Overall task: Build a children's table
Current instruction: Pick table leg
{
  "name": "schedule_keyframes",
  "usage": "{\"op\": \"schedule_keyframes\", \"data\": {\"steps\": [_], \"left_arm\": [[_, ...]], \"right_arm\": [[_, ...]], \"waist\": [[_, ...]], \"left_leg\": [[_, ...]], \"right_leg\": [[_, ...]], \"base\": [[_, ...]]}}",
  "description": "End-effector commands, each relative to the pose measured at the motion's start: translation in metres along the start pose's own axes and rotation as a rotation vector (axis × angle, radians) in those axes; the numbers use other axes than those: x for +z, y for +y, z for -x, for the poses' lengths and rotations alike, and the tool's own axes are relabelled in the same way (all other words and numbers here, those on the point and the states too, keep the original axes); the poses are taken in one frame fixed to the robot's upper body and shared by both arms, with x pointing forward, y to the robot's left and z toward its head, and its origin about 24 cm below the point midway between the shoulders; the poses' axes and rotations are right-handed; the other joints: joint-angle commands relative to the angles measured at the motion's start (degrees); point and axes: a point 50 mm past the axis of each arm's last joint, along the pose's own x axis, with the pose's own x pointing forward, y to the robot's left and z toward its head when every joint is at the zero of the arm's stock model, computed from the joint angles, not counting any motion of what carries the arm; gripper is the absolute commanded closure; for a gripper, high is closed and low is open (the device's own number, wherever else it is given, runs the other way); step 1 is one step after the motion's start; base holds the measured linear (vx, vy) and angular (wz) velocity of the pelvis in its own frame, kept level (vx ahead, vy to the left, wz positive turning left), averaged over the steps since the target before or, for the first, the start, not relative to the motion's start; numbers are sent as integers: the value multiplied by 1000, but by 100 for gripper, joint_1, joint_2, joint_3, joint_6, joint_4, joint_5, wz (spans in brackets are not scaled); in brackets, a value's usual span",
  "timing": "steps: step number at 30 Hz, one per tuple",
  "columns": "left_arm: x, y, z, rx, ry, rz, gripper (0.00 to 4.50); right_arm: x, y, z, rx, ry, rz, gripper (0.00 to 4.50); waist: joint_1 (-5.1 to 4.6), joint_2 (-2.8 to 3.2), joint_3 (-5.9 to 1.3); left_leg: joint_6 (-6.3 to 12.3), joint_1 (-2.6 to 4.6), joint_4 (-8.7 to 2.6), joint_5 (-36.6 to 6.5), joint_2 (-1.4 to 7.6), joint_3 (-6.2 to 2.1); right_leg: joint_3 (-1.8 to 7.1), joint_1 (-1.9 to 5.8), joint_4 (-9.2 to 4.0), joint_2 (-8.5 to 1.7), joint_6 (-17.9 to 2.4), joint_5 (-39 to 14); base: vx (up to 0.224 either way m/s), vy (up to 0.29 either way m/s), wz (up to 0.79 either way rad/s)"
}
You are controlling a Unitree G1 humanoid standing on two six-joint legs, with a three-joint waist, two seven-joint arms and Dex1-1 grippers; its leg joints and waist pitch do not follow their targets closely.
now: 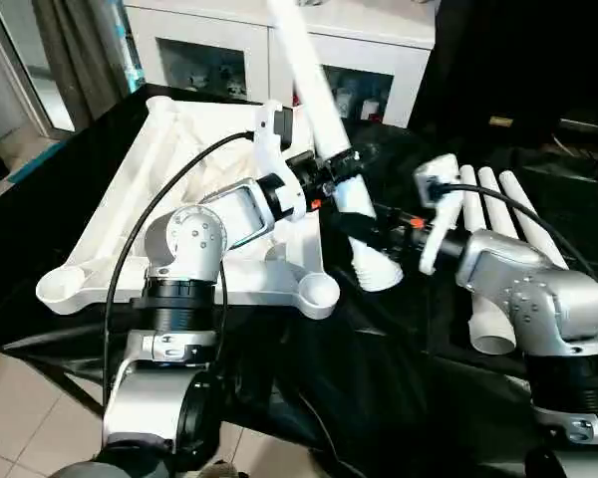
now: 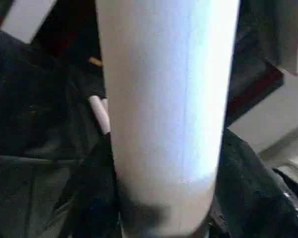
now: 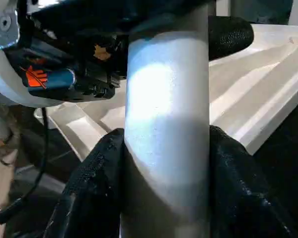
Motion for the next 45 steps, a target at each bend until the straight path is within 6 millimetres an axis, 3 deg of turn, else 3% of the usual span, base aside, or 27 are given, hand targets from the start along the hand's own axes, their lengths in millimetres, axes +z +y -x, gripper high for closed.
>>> {"op": "schedule_keyframes", "data": {"steps": [1,6,13,16,19,22,31,33,44,45], "left_arm": [[3,-15,-6,-30,-12,-23,222],[7,-7,-3,82,-46,-36,256],[9,-10,-3,101,-41,-147,260],[8,-13,-2,53,-8,-220,261],[9,-19,2,-65,36,-261,261],[11,-25,6,-173,82,-285,262],[21,-42,18,-480,142,-268,262],[22,-47,19,-525,148,-268,262],[21,-48,17,-546,137,-243,262],[21,-47,16,-526,129,-250,206]], "right_arm": [[2,3,-5,-5,24,24,262],[2,5,-9,-13,36,42,262],[3,5,-12,-26,30,61,262],[7,5,-11,-6,-16,-8,192],[11,4,0,55,-31,-20,172],[10,6,11,133,-2,-26,162],[5,20,32,340,119,-30,162],[3,21,31,349,129,-41,188],[2,21,27,340,124,-58,248],[2,20,25,327,117,-55,248]], "waist": [[24,-71,-435],[29,-115,-440],[37,-80,-437],[30,-67,-437],[39,-15,-440],[64,-35,-442],[79,-44,-432],[77,-49,-432],[83,-74,-441],[78,-77,-442]], "left_leg": [[318,17,-382,-59,343,-132],[399,5,-375,109,348,-131],[400,18,-379,111,353,-138],[371,20,-392,78,354,-139],[337,38,-392,68,361,-137],[331,47,-390,52,355,-131],[303,31,-386,-62,358,-123],[269,31,-385,-85,360,-122],[248,15,-376,29,354,-118],[244,10,-379,33,357,-120]], "right_leg": [[333,397,-436,-531,-1176,-698],[330,393,-400,-530,-1189,-476],[333,380,-408,-536,-1144,-486],[336,382,-400,-531,-1137,-486],[334,376,-381,-522,-1194,-360],[336,400,-372,-525,-1225,-254],[336,408,-393,-545,-1307,-456],[336,402,-396,-544,-1303,-541],[335,402,-387,-536,-1240,-521],[334,405,-383,-539,-1244,-517]], "base": [[0,0,0],[0,0,0],[0,0,0],[0,0,0],[0,0,0],[0,0,0],[0,0,0],[0,0,0],[0,0,0],[0,0,0]]}}
